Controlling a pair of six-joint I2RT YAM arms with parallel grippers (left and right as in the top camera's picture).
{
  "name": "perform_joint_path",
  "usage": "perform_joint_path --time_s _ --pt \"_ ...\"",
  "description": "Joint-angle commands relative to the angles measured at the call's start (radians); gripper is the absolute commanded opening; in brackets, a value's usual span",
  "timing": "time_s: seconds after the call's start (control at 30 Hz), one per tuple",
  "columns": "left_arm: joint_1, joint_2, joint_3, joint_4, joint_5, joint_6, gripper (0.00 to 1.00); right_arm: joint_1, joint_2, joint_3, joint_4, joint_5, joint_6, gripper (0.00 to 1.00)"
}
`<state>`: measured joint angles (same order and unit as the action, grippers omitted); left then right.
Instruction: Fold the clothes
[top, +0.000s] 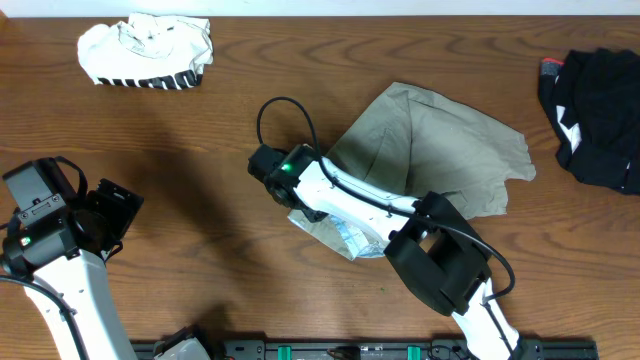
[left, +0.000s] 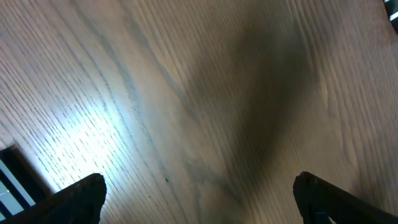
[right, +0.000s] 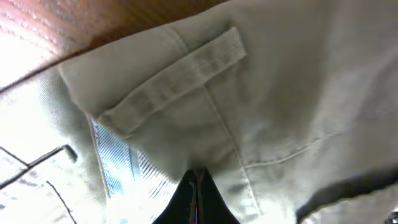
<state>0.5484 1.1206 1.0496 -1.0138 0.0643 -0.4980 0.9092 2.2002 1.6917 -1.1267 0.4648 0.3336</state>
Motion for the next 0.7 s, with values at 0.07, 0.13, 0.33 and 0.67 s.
perform_joint_path --time_s 0.07,0.13,0.33,0.67 --pt "0.005 0.003 0.013 -0.002 -0.001 -0.005 0.98 0.007 -0.031 0.023 -0.003 0.000 0.009 0.20" --pt "0.005 0.003 0.013 -0.002 -0.001 -0.005 0.98 0.008 -0.031 0.023 -0.006 -0.060 -0.051 0.66" --pt "0.005 0.003 0.013 -0.002 -0.001 -0.005 0.98 0.009 -0.029 0.021 0.010 -0.122 -0.084 0.95" --pt "0.005 0.003 0.013 -0.003 0.000 -0.005 0.98 0.008 -0.003 0.012 0.044 -0.147 -0.115 0.93"
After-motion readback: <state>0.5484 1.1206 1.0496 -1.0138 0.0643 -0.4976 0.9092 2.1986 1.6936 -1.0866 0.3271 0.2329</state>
